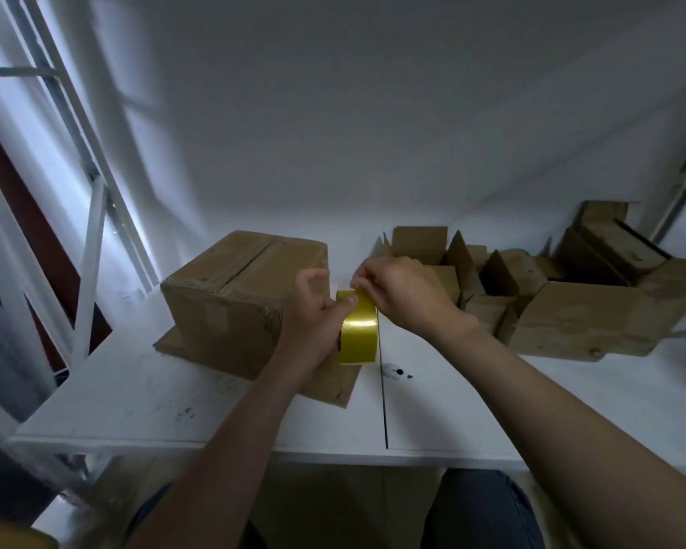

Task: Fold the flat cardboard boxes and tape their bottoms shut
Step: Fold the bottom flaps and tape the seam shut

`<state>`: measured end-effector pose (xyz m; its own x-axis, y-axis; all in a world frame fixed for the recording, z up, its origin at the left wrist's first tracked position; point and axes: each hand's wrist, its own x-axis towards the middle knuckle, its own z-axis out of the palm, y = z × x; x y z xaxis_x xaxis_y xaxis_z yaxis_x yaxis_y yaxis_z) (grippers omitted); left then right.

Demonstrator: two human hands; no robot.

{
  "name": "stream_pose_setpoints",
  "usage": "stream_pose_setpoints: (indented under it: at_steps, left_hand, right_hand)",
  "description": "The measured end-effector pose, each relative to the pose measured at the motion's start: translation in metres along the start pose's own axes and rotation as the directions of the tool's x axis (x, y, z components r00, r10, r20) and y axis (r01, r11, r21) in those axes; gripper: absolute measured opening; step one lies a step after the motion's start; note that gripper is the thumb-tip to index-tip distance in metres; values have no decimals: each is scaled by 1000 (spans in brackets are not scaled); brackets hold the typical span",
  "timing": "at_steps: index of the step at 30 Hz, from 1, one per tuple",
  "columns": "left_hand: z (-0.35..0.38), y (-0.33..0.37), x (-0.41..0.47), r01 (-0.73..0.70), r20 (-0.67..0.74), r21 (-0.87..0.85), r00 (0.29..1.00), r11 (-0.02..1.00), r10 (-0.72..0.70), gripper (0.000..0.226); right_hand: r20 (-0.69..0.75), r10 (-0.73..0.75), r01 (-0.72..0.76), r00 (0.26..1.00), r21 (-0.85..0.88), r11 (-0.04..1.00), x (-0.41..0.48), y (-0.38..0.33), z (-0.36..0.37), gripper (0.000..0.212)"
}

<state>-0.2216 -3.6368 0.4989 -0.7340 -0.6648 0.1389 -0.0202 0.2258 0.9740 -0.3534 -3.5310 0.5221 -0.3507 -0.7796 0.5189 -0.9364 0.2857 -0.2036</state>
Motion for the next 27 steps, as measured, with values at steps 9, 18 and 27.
stream_pose_setpoints:
  at_steps: [9,18,27]
  left_hand:
    - [3,-4,-5,-117,61,310,993,944,103,12]
    - [-1,-8,0,-202,-28,484,969,851,246,14]
    - [1,-2,6,-284,-42,452,940,845,338,12]
  right_hand:
    - [166,134,-156,977,131,979,-8,-1,-1,16]
    - [182,71,-87,981,79,993,-3,0,-6,16]
    - [-23,98,-97,995,13,995,-17,0,-2,45]
